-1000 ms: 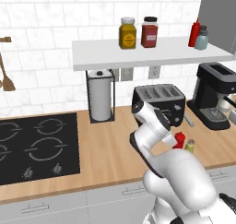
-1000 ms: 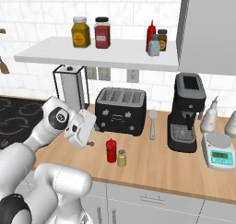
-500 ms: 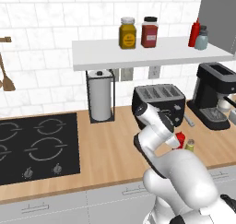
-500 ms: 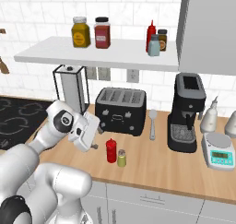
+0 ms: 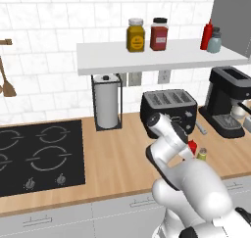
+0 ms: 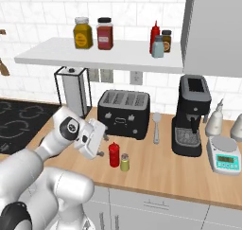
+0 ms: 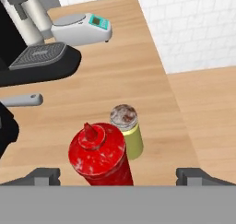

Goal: Put the shaker and condiment bottle from the counter next to their counterparts in the cabinet.

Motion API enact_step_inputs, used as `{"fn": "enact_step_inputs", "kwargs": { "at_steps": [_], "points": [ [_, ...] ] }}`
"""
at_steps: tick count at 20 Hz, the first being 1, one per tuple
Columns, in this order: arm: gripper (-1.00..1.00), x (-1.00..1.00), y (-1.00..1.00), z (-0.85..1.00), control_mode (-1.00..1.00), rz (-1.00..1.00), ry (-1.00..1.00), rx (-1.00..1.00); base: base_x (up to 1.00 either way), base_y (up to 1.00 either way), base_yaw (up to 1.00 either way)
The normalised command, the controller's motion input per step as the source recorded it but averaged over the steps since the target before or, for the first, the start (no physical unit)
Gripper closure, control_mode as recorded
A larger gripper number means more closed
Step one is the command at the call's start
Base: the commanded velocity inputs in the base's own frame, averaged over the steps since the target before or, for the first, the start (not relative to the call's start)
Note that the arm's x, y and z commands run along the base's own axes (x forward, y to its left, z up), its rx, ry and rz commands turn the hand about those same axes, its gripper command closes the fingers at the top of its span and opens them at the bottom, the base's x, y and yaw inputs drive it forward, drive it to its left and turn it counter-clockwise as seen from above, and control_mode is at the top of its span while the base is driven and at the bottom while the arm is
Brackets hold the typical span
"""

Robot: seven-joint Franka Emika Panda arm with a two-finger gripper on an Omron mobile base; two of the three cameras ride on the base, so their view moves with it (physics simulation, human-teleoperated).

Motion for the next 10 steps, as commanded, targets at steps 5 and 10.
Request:
{"fn": "enact_step_inputs", "kwargs": {
  "at_steps": [5, 10],
  "points": [
    [-1.00, 0.00, -0.15, -0.17, -1.00, 0.00, 0.00, 0.00, 0.00, 0.00, 0.00],
    [-1.00, 0.00, -0.09, -0.18, -1.00, 0.00, 0.00, 0.00, 0.00, 0.00, 0.00]
  ]
}}
